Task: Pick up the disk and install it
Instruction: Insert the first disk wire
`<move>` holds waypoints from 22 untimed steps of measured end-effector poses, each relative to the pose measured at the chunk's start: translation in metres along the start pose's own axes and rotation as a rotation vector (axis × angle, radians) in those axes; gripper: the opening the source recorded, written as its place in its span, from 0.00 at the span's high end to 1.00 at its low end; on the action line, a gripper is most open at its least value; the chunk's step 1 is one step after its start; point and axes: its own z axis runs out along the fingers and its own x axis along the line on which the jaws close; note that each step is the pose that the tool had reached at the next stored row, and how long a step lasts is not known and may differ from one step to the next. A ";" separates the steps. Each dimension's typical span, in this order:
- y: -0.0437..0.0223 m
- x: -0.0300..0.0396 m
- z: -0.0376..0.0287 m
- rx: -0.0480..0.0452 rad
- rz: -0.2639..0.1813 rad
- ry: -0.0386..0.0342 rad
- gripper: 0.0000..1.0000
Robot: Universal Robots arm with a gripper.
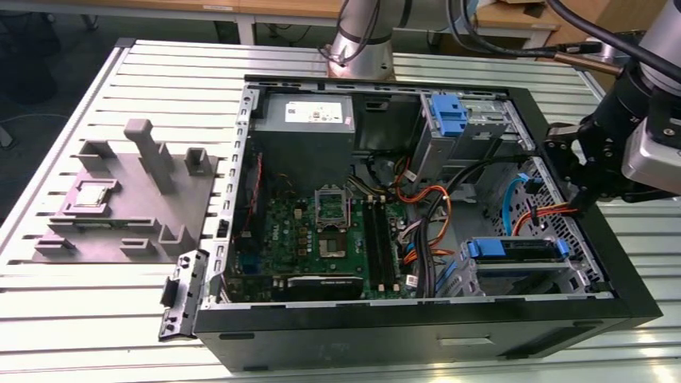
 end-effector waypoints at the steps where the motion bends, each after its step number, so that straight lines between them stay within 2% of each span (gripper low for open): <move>1: -0.0005 0.0006 0.0001 0.0002 -0.002 -0.0001 0.83; 4: -0.0012 0.0015 0.0006 0.0025 -0.018 -0.0025 0.83; 7: -0.0012 0.0016 0.0006 0.0077 -0.056 -0.0088 0.83; 9: -0.0012 0.0016 0.0006 0.0114 -0.084 -0.0133 0.82; 10: -0.0013 0.0016 0.0007 0.0130 -0.096 -0.0151 0.75; 14: -0.0018 0.0024 0.0011 0.0182 -0.134 -0.0210 0.75; 17: -0.0027 0.0038 0.0021 0.0193 -0.151 -0.0217 0.75; 20: -0.0028 0.0041 0.0030 0.0149 -0.166 -0.0151 0.75; 22: -0.0029 0.0042 0.0030 0.0156 -0.174 -0.0153 0.75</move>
